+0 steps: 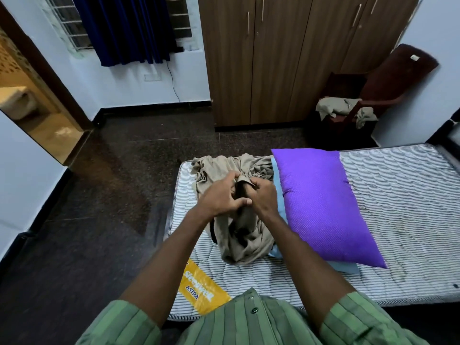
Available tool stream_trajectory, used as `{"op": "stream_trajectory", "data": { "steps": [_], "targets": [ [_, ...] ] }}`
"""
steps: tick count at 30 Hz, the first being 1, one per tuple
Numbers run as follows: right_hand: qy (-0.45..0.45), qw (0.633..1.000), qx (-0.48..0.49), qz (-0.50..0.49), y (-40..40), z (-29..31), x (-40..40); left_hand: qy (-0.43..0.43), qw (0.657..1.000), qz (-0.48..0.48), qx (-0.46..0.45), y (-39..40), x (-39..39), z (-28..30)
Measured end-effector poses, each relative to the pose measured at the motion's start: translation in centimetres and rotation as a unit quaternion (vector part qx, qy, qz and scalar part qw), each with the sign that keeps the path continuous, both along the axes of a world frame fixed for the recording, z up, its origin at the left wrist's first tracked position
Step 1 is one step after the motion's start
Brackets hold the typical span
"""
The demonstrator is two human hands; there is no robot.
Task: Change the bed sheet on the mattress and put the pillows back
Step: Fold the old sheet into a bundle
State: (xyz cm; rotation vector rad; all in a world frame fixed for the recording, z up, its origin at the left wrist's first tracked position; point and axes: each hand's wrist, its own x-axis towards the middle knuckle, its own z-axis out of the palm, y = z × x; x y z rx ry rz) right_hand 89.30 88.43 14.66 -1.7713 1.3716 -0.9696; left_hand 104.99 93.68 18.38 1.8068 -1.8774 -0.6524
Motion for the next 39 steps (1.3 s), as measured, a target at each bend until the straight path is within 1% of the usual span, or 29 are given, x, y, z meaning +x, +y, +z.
{"op": "stream_trajectory", "data": {
  "steps": [2,3,5,7,10,12,14,16,17,18,19,20,22,23,24,25,26,27,28,29,31,33,35,36,37,38,39],
  "targets": [
    [-0.029,0.999,-0.012,-0.018,-0.5,0.8,-0.1,-0.077,0.997,-0.012,0.014,-0.3,0.1,-0.2],
    [-0.040,0.999,-0.009,-0.013,-0.6,1.1,-0.2,-0.109,0.994,-0.004,0.007,-0.4,0.2,-0.2],
    [-0.040,0.999,-0.025,0.018,-0.5,1.8,-0.1,-0.140,0.989,0.032,-0.027,-0.5,0.0,-0.2],
    [-0.006,0.998,-0.049,0.045,-0.4,2.3,0.1,-0.157,0.983,0.067,-0.062,-0.7,-0.2,0.1],
    [0.110,0.991,-0.040,0.062,-0.4,1.8,-0.2,-0.152,0.977,0.102,-0.114,-0.8,0.7,1.0],
    [0.188,0.980,-0.008,0.061,-0.1,0.9,-0.9,-0.143,0.966,0.144,-0.159,-0.8,1.5,1.8],
    [0.258,0.965,0.043,0.037,0.5,0.0,-1.5,-0.122,0.952,0.195,-0.201,-0.7,2.0,2.4],
    [0.283,0.955,0.082,-0.018,0.6,-0.4,-1.8,-0.100,0.942,0.238,-0.213,-0.6,2.3,2.5],
    [0.282,0.955,0.084,-0.047,0.4,-0.3,-1.8,-0.084,0.939,0.262,-0.208,-0.5,2.3,2.2],
    [0.272,0.957,0.078,-0.069,0.0,-0.2,-1.9,-0.063,0.934,0.286,-0.204,-0.5,2.3,1.9],
    [0.242,0.964,0.070,-0.082,-0.4,0.1,-1.9,-0.039,0.928,0.313,-0.201,-0.4,2.2,1.6],
    [0.188,0.976,0.068,-0.081,-0.8,0.3,-2.0,-0.015,0.919,0.338,-0.202,-0.4,2.2,1.5],
    [0.026,0.995,0.085,-0.049,-1.8,0.2,-2.4,0.026,0.898,0.386,-0.207,-0.5,3.1,1.7],
    [-0.055,0.993,0.092,-0.039,-2.2,0.0,-2.6,0.035,0.893,0.401,-0.204,-0.7,3.9,1.9],
    [-0.118,0.988,0.091,-0.030,-2.5,0.1,-2.6,0.032,0.890,0.408,-0.201,-0.8,4.9,2.1],
    [-0.151,0.985,0.079,-0.018,-2.6,0.4,-2.8,0.024,0.888,0.416,-0.196,-0.9,5.8,2.3],
    [-0.164,0.984,0.067,0.002,-2.8,1.0,-2.9,0.020,0.884,0.425,-0.196,-1.0,6.7,2.4],
    [-0.157,0.986,0.048,0.039,-3.0,1.6,-3.2,0.026,0.877,0.439,-0.195,-1.1,7.4,2.8],
    [-0.121,0.987,0.034,0.096,-3.3,1.9,-3.3,0.037,0.867,0.457,-0.198,-1.3,7.9,3.1],
    [-0.065,0.986,0.038,0.146,-3.1,2.5,-3.3,0.051,0.854,0.478,-0.202,-1.6,8.3,3.7],
    [0.079,0.971,0.082,0.210,-2.7,2.1,-2.9,0.084,0.821,0.526,-0.205,-2.4,9.2,5.1],
    [0.243,0.935,0.122,0.230,-2.1,-0.7,-3.0,0.126,0.796,0.548,-0.224,-3.4,10.6,6.6],
    [0.382,0.873,0.185,0.240,-1.1,-4.3,-4.1,0.153,0.781,0.555,-0.245,-3.7,11.9,8.0],
    [0.427,0.847,0.217,0.230,-0.8,-5.7,-5.0,0.142,0.783,0.557,-0.240,-3.8,12.4,8.1],
    [0.444,0.838,0.234,0.212,-0.6,-6.3,-5.8,0.113,0.798,0.550,-0.220,-3.8,12.8,7.9],
    [0.441,0.846,0.230,0.193,-0.7,-6.5,-6.3,0.075,0.824,0.531,-0.184,-3.8,12.8,7.4],
    [0.418,0.866,0.211,0.176,-1.0,-6.2,-6.6,0.042,0.854,0.498,-0.146,-3.7,12.5,6.7]
  ]
}}
